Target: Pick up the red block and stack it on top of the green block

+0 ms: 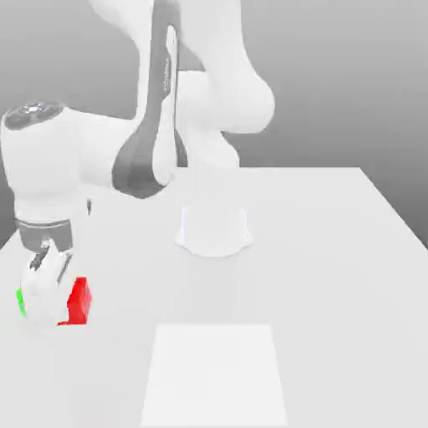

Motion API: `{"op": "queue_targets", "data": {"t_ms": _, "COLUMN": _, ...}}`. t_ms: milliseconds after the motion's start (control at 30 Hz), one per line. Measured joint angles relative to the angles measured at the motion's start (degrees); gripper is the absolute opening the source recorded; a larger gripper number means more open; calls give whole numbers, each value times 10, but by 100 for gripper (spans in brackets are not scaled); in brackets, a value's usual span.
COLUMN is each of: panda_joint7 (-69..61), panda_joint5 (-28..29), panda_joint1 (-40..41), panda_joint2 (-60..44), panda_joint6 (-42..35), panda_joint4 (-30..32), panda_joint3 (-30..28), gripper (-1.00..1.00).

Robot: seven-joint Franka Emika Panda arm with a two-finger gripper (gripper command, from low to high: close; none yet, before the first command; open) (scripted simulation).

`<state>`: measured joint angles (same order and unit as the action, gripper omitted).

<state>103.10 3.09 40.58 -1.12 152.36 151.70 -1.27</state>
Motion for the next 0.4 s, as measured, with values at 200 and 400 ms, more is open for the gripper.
{"op": "queue_targets", "data": {"t_ms": 200, "panda_joint7": -59, "panda_joint5": -32, "panda_joint1": 117, "panda_joint2": -12, "panda_joint6": 38, "panda_joint4": 21, "panda_joint3": -16, "gripper": -100}}
{"op": "queue_targets", "data": {"t_ms": 400, "panda_joint7": -64, "panda_joint5": -38, "panda_joint1": 106, "panda_joint2": -71, "panda_joint6": 95, "panda_joint4": 19, "panda_joint3": -5, "gripper": 100}}
